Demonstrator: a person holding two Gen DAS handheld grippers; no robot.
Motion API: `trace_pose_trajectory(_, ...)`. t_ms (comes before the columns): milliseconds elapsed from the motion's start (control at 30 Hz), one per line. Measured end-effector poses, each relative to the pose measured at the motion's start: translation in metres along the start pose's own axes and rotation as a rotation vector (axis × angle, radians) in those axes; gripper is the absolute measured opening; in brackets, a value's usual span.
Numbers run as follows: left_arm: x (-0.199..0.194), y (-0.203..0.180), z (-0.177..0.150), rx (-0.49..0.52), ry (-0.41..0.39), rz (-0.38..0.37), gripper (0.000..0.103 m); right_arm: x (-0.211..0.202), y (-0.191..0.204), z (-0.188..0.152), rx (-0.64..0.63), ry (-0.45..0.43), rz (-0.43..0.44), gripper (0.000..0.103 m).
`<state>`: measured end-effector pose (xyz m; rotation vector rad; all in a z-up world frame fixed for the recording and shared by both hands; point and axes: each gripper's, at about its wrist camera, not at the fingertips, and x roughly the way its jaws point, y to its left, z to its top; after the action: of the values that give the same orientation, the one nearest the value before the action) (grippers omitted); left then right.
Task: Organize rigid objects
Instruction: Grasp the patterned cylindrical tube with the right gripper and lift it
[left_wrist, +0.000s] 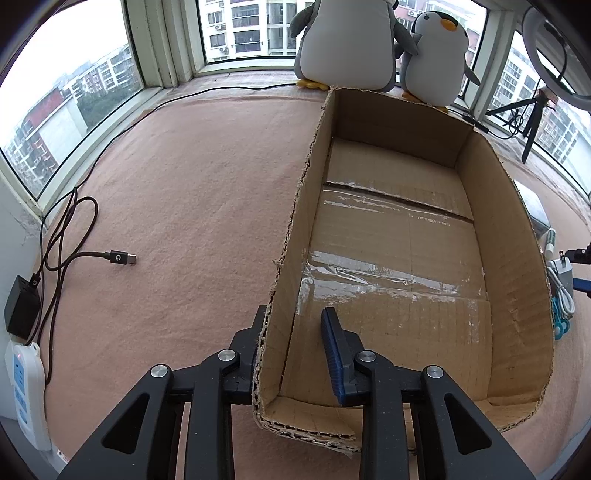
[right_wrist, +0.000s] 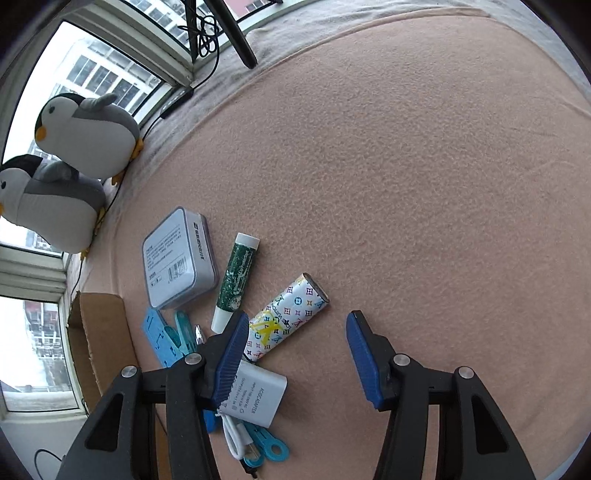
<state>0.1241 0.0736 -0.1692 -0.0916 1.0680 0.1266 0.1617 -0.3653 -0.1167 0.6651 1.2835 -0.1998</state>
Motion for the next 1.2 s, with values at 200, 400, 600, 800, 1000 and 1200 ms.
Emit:
trace_pose_trajectory(200,0.0,0.0,0.0,0.001,-0.001,-0.003,0.03,0.006,0.016,0.003,-0.028,0.002,-0.071,0.051)
trace_pose_trajectory(400,-0.001,0.002,0.0,-0.003,-0.005,-0.014,0.03,0.013,0.031,0.004,-0.084,0.008,-0.167,0.051)
trace_pose_trajectory(600,-0.001,0.004,-0.001,-0.006,-0.012,-0.026,0.03,0.022,0.05,0.003,-0.194,-0.009,-0.267,0.041)
trace_pose_trajectory(800,-0.001,0.006,-0.001,-0.009,-0.016,-0.037,0.03,0.025,0.052,0.007,-0.25,-0.017,-0.275,0.033)
trace_pose_trajectory(1000,-0.001,0.006,-0.001,-0.009,-0.015,-0.038,0.03,0.023,0.05,0.011,-0.326,-0.053,-0.318,0.028)
trace_pose_trajectory(1200,-0.001,0.006,-0.001,-0.007,-0.013,-0.037,0.03,0.023,0.045,0.024,-0.455,-0.097,-0.35,0.026)
